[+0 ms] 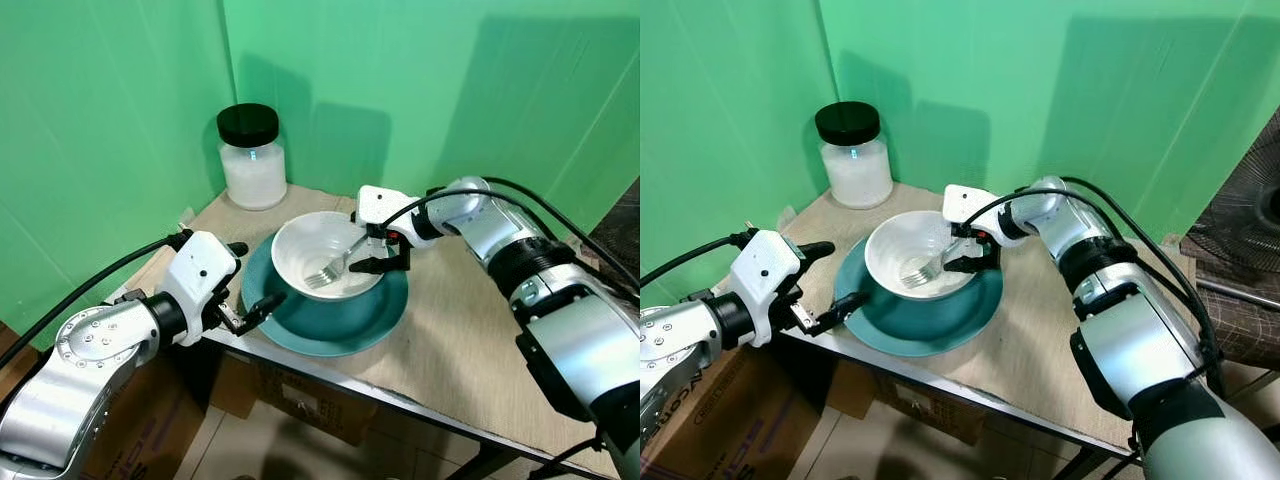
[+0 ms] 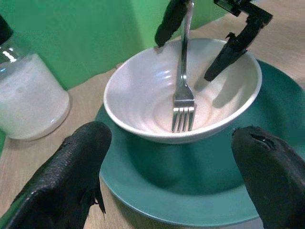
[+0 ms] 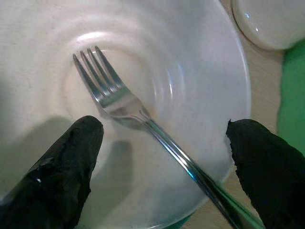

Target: Setting the table

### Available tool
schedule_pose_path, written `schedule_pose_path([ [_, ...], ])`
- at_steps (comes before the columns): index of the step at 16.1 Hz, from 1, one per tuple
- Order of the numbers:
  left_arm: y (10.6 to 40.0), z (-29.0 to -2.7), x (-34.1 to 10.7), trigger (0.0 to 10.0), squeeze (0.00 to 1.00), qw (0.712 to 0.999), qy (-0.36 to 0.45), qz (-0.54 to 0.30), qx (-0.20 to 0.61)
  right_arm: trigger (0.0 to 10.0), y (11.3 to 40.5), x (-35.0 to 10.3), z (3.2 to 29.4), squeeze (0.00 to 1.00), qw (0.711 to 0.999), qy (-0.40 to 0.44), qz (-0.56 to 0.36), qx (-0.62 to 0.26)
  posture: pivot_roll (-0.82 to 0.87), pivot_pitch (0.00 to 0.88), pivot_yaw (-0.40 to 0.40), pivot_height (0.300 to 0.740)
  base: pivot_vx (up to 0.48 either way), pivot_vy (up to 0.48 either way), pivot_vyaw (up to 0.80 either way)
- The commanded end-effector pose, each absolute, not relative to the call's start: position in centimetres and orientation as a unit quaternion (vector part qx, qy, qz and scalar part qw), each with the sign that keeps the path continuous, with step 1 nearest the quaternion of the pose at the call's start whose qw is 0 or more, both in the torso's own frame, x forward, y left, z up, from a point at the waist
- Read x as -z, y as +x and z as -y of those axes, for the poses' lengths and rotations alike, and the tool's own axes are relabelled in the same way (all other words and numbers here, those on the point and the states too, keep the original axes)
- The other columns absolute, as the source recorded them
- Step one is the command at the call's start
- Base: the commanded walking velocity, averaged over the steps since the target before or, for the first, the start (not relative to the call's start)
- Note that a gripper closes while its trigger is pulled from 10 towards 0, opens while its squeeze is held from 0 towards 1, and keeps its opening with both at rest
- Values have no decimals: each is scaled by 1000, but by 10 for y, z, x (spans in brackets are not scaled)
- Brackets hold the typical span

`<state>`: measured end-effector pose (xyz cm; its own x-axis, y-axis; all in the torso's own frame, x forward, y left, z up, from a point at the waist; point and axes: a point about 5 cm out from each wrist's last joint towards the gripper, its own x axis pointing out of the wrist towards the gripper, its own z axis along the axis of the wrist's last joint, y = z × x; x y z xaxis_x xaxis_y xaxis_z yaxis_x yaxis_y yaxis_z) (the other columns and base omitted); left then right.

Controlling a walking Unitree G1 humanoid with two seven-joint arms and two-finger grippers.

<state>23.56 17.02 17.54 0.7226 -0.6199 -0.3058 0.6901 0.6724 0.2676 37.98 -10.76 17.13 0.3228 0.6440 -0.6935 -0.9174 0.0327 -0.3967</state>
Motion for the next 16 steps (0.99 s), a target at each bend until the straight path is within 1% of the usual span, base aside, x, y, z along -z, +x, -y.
schedule_pose_path([
  [1,236,-167,-178,10000,0,904,194,-87,371,10000,382,-177,105,0,691,-437,-158,-554,-45,18,1,740,0,0,0],
  [2,236,-166,-178,10000,0,903,193,-87,375,8000,383,-174,102,0,694,-447,-153,-543,-45,17,-1,740,0,0,0],
  [3,235,-165,-177,10000,0,901,193,-88,379,3608,383,-172,100,0,692,-456,-153,-538,-44,17,-3,740,0,0,0],
  [4,234,-164,-177,10000,0,898,194,-90,384,0,382,-170,100,0,681,-468,-159,-540,-42,16,-6,740,0,0,0],
  [7,233,-163,-176,10000,0,896,195,-91,387,0,381,-170,98,0,663,-485,-157,-549,-40,14,-10,740,0,0,0],
  [9,233,-163,-176,10000,0,896,197,-90,387,0,381,-176,95,0,659,-481,-141,-560,-39,11,-13,740,0,0,0],
  [14,232,-161,-173,10000,0,893,199,-92,393,0,377,-171,94,0,613,-515,-149,-580,-38,1,-24,740,0,0,0],
  [16,231,-160,-173,10000,0,891,199,-92,397,0,376,-170,93,0,602,-519,-153,-587,-37,0,-26,740,0,0,0],
])
